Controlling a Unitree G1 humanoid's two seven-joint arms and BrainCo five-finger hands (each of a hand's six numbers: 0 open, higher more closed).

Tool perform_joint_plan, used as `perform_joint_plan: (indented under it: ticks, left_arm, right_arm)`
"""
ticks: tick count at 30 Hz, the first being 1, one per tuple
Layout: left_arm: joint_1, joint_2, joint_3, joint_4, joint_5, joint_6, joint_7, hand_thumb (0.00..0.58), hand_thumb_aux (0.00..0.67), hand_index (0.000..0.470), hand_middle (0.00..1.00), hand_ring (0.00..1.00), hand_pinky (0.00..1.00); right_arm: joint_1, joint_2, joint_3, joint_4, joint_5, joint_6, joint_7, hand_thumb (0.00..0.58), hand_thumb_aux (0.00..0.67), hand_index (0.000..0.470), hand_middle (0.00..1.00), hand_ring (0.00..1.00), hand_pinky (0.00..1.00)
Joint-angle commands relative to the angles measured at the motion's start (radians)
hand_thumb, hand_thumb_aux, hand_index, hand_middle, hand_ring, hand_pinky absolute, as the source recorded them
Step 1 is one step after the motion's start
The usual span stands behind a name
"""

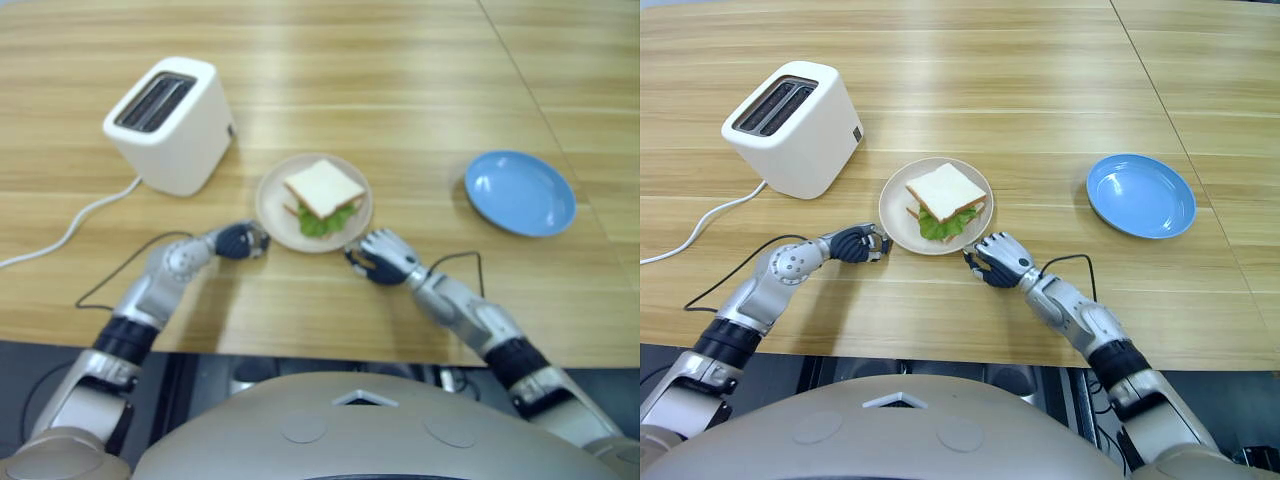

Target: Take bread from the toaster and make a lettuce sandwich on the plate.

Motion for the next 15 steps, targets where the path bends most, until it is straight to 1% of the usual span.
perform_joint_plan:
  ticks: [1,2,3,4,5,6,7,8,9,11,12,13,14,15]
  left_arm:
    - [-0.092,-0.063,0.001,0.171,0.006,-0.049,0.098,0.566,0.565,0.388,1.00,1.00,1.00]
    - [-0.127,-0.082,0.008,0.232,0.011,-0.061,0.137,0.566,0.565,0.388,1.00,1.00,1.00]
    - [-0.158,-0.100,0.016,0.289,0.005,-0.075,0.165,0.508,0.434,0.298,1.00,1.00,1.00]
    - [-0.191,-0.115,0.023,0.344,0.003,-0.089,0.199,0.512,0.441,0.303,1.00,1.00,1.00]
    - [-0.228,-0.129,0.026,0.407,0.010,-0.098,0.244,0.476,0.386,0.265,1.00,1.00,1.00]
    - [-0.266,-0.143,0.031,0.474,0.007,-0.114,0.276,0.476,0.386,0.265,1.00,1.00,1.00]
    - [-0.303,-0.152,0.031,0.548,0.014,-0.124,0.315,0.398,0.294,0.202,1.00,1.00,1.00]
    - [-0.337,-0.152,0.021,0.620,0.039,-0.121,0.374,0.307,0.210,0.144,1.00,1.00,1.00]
    - [-0.365,-0.150,0.018,0.684,0.051,-0.122,0.424,0.000,0.000,0.000,1.00,1.00,1.00]
    - [-0.397,-0.143,0.029,0.769,0.053,-0.132,0.501,0.000,0.000,0.000,1.00,1.00,1.00]
    - [-0.405,-0.136,0.037,0.793,0.051,-0.144,0.537,0.000,0.000,0.000,1.00,1.00,1.00]
    - [-0.409,-0.131,0.053,0.808,0.037,-0.164,0.564,0.000,0.000,0.000,1.00,1.00,1.00]
    - [-0.410,-0.127,0.071,0.814,0.022,-0.186,0.589,0.000,0.000,0.000,1.00,1.00,1.00]
    - [-0.410,-0.125,0.090,0.815,0.005,-0.208,0.612,0.000,0.000,0.000,0.74,0.74,0.74]
  right_arm:
    - [-0.091,0.016,0.019,0.185,-0.027,0.073,-0.027,0.580,0.670,0.460,1.00,1.00,1.00]
    - [-0.130,0.022,0.017,0.225,-0.022,0.084,-0.043,0.580,0.670,0.460,1.00,1.00,1.00]
    - [-0.164,0.028,0.016,0.264,-0.015,0.093,-0.058,0.580,0.670,0.460,1.00,1.00,1.00]
    - [-0.196,0.034,0.015,0.301,-0.007,0.094,-0.077,0.580,0.670,0.460,1.00,1.00,1.00]
    - [-0.228,0.040,0.014,0.341,0.001,0.096,-0.094,0.580,0.670,0.460,1.00,1.00,1.00]
    - [-0.258,0.044,0.016,0.381,0.006,0.102,-0.106,0.580,0.670,0.460,1.00,1.00,1.00]
    - [-0.286,0.049,0.014,0.421,0.016,0.101,-0.123,0.580,0.670,0.460,1.00,1.00,1.00]
    - [-0.311,0.053,0.013,0.454,0.022,0.106,-0.140,0.580,0.670,0.460,1.00,1.00,1.00]
    - [-0.332,0.055,0.016,0.481,0.020,0.119,-0.157,0.580,0.670,0.460,1.00,1.00,1.00]
    - [-0.355,0.054,0.011,0.510,0.023,0.137,-0.199,0.580,0.670,0.460,1.00,1.00,1.00]
    - [-0.357,0.050,0.008,0.508,0.025,0.142,-0.220,0.464,0.370,0.254,0.00,0.00,0.00]
    - [-0.351,0.043,0.002,0.499,0.032,0.137,-0.238,0.000,0.000,0.000,0.00,0.00,0.00]
    - [-0.339,0.036,-0.008,0.480,0.047,0.124,-0.250,0.000,0.000,0.000,0.00,0.00,0.00]
    - [-0.322,0.028,-0.020,0.455,0.067,0.105,-0.256,0.000,0.000,0.000,0.00,0.00,0.00]
